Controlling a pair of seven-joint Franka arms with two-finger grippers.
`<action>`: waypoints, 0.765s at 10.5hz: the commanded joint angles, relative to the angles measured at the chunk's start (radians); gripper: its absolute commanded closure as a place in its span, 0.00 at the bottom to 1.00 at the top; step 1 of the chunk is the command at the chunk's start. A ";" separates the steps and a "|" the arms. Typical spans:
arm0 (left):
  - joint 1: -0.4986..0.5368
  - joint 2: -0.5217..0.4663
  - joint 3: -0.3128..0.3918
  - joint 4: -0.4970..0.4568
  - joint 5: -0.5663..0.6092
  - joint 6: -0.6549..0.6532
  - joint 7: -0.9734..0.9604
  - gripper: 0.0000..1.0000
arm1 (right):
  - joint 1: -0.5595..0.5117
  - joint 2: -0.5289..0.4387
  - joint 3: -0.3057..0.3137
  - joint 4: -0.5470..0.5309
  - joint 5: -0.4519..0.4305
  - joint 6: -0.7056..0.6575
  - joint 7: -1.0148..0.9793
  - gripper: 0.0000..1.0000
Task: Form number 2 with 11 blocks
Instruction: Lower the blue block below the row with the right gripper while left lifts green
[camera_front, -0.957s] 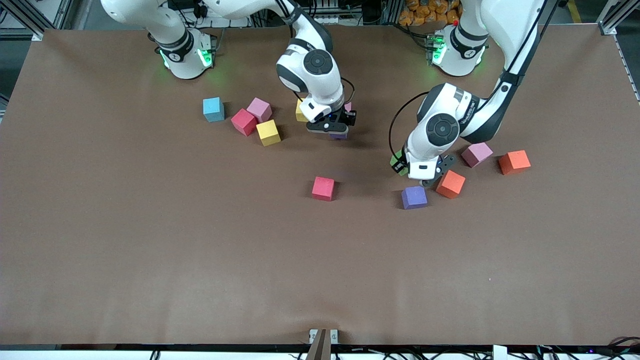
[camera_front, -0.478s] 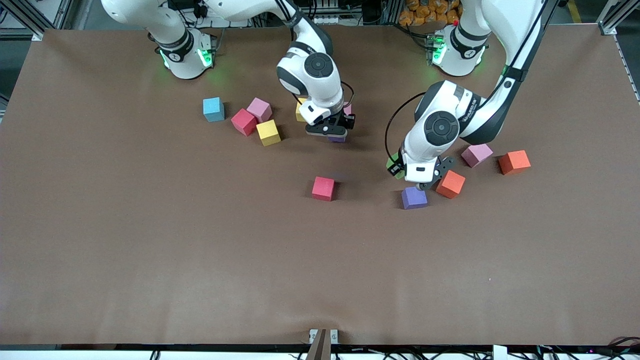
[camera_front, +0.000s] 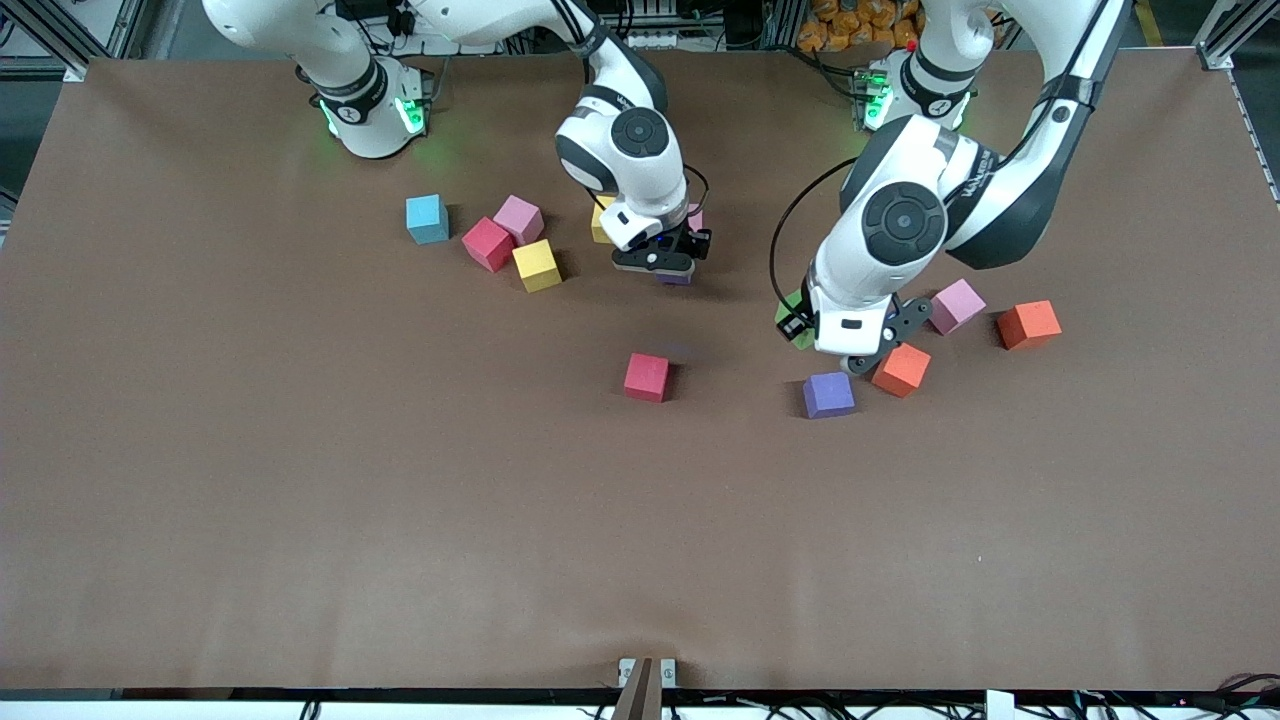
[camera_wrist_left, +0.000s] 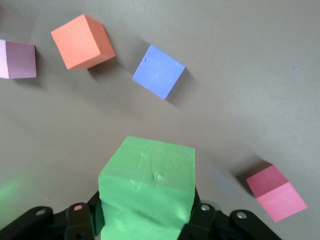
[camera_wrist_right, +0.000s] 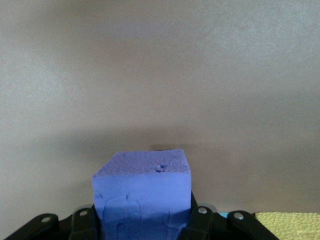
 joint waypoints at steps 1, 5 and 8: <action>0.027 0.012 -0.003 0.051 0.008 -0.022 0.026 0.55 | 0.033 0.029 -0.024 0.034 -0.009 0.001 0.028 0.60; 0.026 0.008 -0.008 0.068 0.021 -0.036 0.134 0.55 | 0.042 0.039 -0.037 0.041 -0.009 0.004 0.028 0.59; 0.029 0.005 0.000 0.080 0.021 -0.056 0.136 0.54 | 0.043 0.039 -0.037 0.043 -0.004 0.004 0.031 0.43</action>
